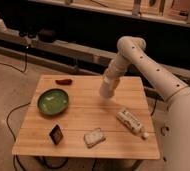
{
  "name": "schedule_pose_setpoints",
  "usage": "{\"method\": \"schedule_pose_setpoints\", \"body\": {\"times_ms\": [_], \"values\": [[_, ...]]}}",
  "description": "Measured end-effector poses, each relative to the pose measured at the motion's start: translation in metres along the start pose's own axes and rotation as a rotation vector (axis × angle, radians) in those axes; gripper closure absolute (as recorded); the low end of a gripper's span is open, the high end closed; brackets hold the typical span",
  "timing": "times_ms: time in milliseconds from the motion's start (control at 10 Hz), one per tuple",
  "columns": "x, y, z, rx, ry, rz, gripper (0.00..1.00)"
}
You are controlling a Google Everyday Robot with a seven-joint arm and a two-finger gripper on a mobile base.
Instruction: Place the ceramic cup over the eraser
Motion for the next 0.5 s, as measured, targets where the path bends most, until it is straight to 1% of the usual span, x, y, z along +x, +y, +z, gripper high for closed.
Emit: {"method": "schedule_pose_setpoints", "body": {"times_ms": [200, 300, 500], "values": [[-0.035, -0.006, -0.002, -0.016, -0.026, -0.069, 1.00], [-0.048, -0.003, -0.001, -0.034, -0.028, -0.111, 1.00], [-0.048, -0.002, -0.002, -0.037, -0.026, -0.116, 1.00]]}}
